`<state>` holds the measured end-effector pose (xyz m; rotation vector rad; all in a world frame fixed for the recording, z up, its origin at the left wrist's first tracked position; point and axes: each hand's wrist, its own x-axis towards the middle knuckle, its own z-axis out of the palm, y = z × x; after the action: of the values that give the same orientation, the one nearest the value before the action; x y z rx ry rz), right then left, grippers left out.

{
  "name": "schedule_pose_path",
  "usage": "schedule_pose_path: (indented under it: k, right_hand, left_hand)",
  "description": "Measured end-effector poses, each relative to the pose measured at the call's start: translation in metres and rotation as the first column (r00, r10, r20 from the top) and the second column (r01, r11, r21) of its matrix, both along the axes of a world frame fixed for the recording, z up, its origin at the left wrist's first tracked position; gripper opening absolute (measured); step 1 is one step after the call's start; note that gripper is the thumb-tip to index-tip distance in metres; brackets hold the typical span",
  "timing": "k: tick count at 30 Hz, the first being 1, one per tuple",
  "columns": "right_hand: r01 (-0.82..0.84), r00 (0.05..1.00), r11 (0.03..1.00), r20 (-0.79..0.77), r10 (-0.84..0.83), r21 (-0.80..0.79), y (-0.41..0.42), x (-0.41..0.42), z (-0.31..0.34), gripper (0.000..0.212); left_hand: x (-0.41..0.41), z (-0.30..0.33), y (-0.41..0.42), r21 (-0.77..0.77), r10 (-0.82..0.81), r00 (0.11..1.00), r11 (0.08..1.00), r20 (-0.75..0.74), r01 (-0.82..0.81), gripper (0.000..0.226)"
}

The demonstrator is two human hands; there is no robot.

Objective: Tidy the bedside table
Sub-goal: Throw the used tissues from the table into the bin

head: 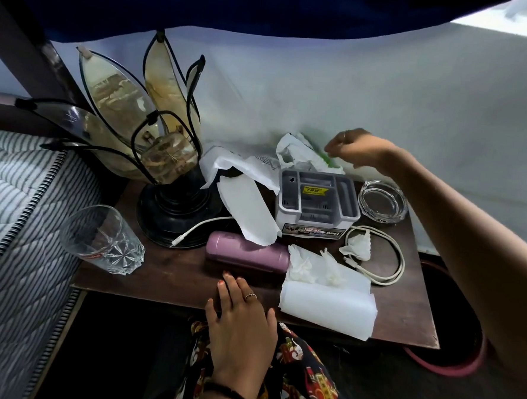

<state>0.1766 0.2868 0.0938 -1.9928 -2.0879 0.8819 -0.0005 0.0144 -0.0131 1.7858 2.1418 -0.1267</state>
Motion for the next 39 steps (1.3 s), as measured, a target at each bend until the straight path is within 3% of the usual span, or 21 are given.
schedule_pose_path:
  k: [3,8,11,16,21,31,35,39]
  right_hand:
    - [-0.047,0.997,0.999,-0.061,0.047,0.001,0.005,-0.015,-0.004,0.024]
    - [-0.069,0.989,0.987,0.123,0.087,-0.142,0.008,-0.032,-0.021,0.050]
    - [-0.042,0.992,0.991,0.117,0.056,-0.126,0.008,-0.033,-0.029,0.055]
    - [-0.018,0.990,1.000,0.143,0.020,-0.014,0.007,-0.027,-0.026,0.043]
    - [-0.044,0.997,0.978,0.068,0.030,0.206,-0.004,-0.009,-0.007,0.027]
    - [0.032,0.994,0.855,-0.109,0.029,0.517,-0.070,0.039,0.053,0.040]
    - [-0.029,0.997,0.842,0.079,-0.017,0.538,-0.113,0.086,0.056,0.060]
    - [0.090,0.970,0.879,0.157,-0.183,0.469,-0.152,0.143,0.035,0.068]
  left_hand:
    - [-0.001,0.001,-0.001,0.005,-0.015,1.000,1.000,-0.014,0.015,0.077]
    - [-0.002,0.001,0.000,-0.007,-0.031,0.999,1.000,-0.027,0.031,0.077]
    - [-0.002,0.001,0.000,-0.005,-0.034,0.999,0.999,-0.032,0.034,0.076]
    - [0.000,-0.001,0.001,-0.015,-0.029,0.999,0.999,-0.040,0.029,0.076]
    - [0.002,-0.003,0.003,-0.025,-0.017,0.999,1.000,-0.047,0.016,0.082]
    - [-0.001,0.003,-0.006,-0.051,-0.048,0.999,0.998,-0.003,0.048,0.080]
    - [0.001,0.009,-0.011,-0.052,-0.070,0.997,0.996,-0.026,0.069,0.079]
    - [0.008,0.015,-0.013,-0.022,-0.086,0.994,0.996,-0.070,0.084,0.077]
